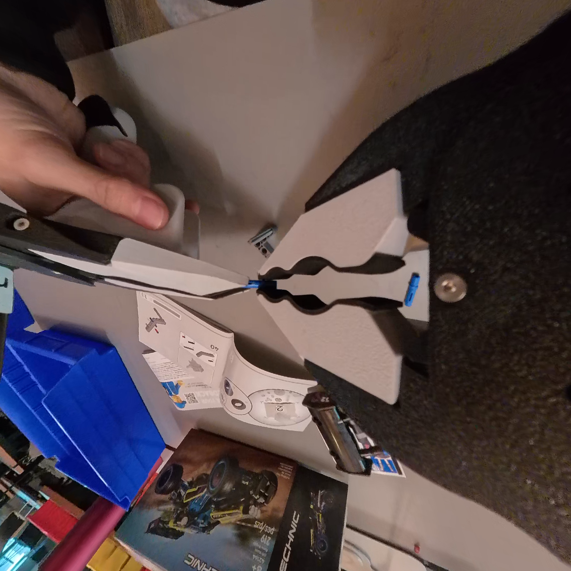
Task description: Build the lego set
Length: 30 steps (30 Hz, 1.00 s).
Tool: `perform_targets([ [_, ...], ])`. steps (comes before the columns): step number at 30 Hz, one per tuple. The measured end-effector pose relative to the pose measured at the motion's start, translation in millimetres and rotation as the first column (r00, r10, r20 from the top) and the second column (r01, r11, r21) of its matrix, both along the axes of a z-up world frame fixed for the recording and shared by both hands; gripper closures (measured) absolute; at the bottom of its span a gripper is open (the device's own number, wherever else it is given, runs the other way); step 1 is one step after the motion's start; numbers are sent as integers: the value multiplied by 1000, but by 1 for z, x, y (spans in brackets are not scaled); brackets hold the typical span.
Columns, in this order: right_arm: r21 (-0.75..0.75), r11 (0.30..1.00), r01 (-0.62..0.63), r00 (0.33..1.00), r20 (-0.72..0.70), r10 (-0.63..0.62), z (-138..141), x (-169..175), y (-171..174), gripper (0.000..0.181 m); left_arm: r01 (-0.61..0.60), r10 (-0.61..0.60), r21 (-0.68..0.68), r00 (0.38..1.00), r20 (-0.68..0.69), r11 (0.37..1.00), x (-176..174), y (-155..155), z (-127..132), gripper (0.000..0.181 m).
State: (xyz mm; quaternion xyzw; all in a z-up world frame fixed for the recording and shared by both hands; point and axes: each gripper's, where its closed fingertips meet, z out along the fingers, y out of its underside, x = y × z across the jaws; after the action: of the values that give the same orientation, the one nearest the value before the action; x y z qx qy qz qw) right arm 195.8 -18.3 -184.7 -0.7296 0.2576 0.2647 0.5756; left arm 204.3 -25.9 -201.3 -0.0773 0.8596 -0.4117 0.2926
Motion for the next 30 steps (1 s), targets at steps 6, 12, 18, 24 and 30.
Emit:
perform_targets([
  [6, -62, 997, 35, 998, 54, -32, -6, 3, 1, 178, -2, 2, -8, 1000, -4, 1000, 0, 0, 0, 178],
  [12, -86, 995, 47, 996, 85, -39, -8, 4, 1, 178, -28, 27, -17, 999, -28, 999, 3, 1, -1, 179],
  [18, -339, 923, 181, 964, 247, -99, -36, 30, -33, 169, -92, 89, -42, 993, -72, 995, 11, 14, -1, 179],
  [24, -487, 865, 117, 961, 275, 25, -58, 15, -24, 159, -114, 114, 5, 986, -125, 993, 13, 20, -15, 179],
  [30, -532, 839, 111, 952, 300, 64, -62, 14, -18, 161, -110, 107, -11, 983, -146, 994, 12, 21, -14, 179],
])
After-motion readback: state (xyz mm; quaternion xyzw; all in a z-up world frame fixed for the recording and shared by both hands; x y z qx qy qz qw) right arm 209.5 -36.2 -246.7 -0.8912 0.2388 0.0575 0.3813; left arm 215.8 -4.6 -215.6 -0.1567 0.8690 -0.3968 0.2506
